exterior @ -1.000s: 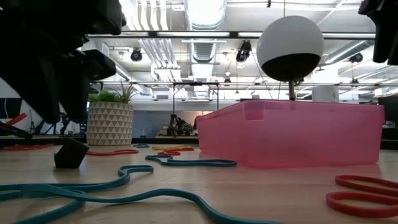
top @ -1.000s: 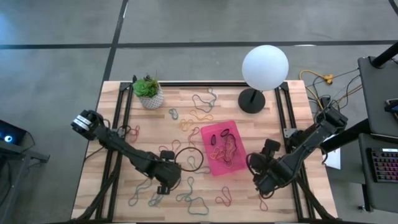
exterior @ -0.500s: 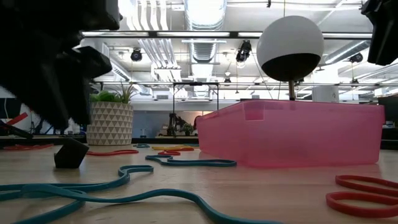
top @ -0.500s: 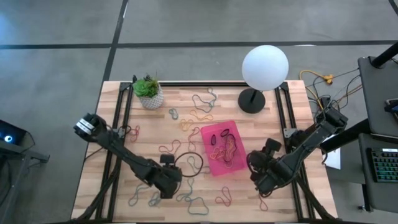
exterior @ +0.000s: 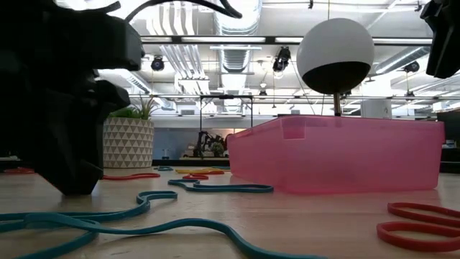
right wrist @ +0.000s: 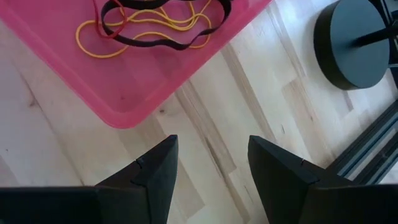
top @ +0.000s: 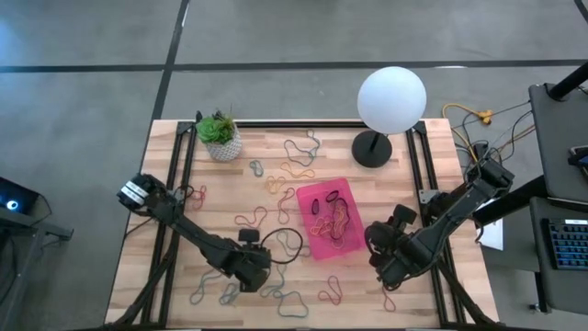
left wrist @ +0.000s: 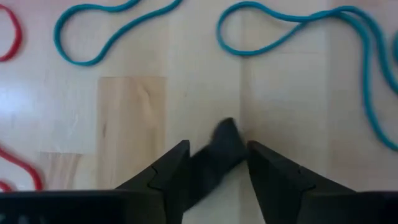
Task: Pick and place rubber bands into bin
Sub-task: Put the black rubber band into the pink bin
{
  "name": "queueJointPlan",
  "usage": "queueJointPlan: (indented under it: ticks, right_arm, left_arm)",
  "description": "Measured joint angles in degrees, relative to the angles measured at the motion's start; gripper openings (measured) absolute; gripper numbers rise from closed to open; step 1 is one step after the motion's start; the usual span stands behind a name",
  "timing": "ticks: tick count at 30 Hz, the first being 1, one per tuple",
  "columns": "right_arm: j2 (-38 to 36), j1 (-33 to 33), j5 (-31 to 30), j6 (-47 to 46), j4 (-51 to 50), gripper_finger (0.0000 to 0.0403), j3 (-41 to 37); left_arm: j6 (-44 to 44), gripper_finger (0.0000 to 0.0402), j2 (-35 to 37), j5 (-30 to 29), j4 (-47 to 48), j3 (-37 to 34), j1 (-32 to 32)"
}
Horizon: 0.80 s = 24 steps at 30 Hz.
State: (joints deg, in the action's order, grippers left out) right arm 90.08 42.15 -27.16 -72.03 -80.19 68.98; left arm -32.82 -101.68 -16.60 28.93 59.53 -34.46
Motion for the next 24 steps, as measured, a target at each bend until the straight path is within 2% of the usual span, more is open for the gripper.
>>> queueJointPlan:
  ticks: [4, 9, 14, 17, 19, 21, 24]
  right_arm:
    - [0.0, 0.0, 0.04, -0.01, 0.0, 0.0182, -0.44]
    - [0.0, 0.0, 0.13, 0.02, -0.04, 0.0182, -0.65]
    - [0.0, 0.0, 0.12, 0.44, -0.15, 0.0182, -0.67]
    - [0.0, 0.0, -0.39, 0.43, -0.23, 0.0182, -1.03]
    - [0.0, 0.0, -1.32, 0.34, -0.18, 0.0182, -1.42]
    - [0.0, -0.02, -1.36, 0.17, -0.22, 0.0182, -1.92]
    - [-0.01, -0.04, -1.36, 0.17, -0.19, 0.0182, -2.31]
  left_arm:
    - [0.09, 0.0092, -0.32, -0.15, -0.21, 0.0, 0.52]
    - [0.17, 0.0013, 0.05, -0.06, 0.58, -0.13, 2.25]
    - [6.26, 0.0002, 4.56, -1.26, 2.1, 1.54, 5.73]
    - [13.58, 0.0002, 8.5, -3.33, 0.74, 3.71, 9.15]
    - [20.29, 0.0001, 10.79, -3.5, -3.52, 4.55, 12.42]
    - [26.46, 0.0001, 12.23, -1.1, -11.72, 4.59, 16.18]
    - [30.41, 0.0001, 12.41, 10.91, -25.86, 4.29, 22.74]
